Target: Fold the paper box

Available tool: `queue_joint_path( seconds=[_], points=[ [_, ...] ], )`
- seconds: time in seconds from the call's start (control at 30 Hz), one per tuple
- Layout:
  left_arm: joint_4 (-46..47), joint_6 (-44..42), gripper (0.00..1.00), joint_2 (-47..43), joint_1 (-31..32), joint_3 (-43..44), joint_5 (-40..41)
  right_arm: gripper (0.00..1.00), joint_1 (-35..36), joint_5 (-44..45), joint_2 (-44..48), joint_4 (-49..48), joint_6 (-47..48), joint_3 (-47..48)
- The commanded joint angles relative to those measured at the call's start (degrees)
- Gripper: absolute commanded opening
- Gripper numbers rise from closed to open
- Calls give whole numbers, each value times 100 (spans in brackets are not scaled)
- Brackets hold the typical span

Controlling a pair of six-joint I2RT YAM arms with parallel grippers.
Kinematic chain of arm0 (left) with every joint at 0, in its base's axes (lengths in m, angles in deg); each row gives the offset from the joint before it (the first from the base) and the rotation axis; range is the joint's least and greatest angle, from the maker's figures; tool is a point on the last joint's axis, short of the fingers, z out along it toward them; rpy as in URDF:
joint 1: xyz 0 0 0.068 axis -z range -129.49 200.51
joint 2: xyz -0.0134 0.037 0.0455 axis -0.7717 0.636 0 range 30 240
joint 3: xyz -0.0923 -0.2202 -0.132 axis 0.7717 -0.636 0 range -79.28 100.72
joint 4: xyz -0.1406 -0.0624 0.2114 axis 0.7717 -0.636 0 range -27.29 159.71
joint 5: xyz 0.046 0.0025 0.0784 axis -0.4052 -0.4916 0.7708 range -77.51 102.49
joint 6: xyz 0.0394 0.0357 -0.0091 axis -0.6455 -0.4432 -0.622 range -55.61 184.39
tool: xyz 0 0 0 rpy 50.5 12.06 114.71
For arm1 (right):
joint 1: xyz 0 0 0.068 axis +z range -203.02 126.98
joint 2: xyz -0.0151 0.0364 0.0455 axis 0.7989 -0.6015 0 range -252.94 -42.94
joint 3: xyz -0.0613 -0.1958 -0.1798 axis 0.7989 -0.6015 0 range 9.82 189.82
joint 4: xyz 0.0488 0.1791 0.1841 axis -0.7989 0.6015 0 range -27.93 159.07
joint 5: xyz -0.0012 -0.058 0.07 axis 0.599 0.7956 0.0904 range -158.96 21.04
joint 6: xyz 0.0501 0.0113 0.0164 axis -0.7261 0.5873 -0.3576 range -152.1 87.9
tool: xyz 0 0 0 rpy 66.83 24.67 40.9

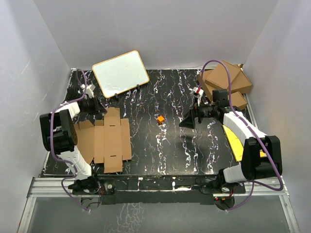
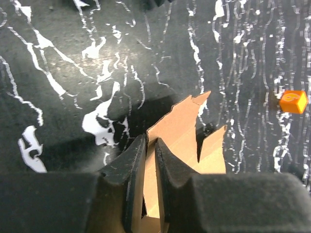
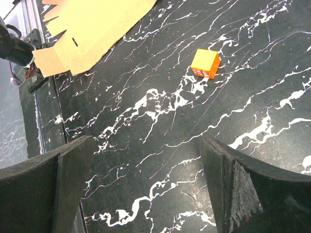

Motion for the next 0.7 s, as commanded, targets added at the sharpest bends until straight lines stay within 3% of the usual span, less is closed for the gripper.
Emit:
queue_joint_path(
  seconds=[0.0, 0.23, 0.43, 0.67],
  points=[
    [216, 351, 11, 79, 8, 94, -804, 99, 21, -75, 49, -127, 144, 297],
    [588, 644, 4, 3, 299, -34, -1193, 98, 25, -117, 23, -135, 124, 296],
    [1373, 1417, 1, -230, 570, -366, -1522, 99, 40, -259, -63, -253, -22, 257],
    [1396, 1513, 0, -629, 1013, -406, -1216, 98, 58, -439, -187, -418, -208, 200]
  ],
)
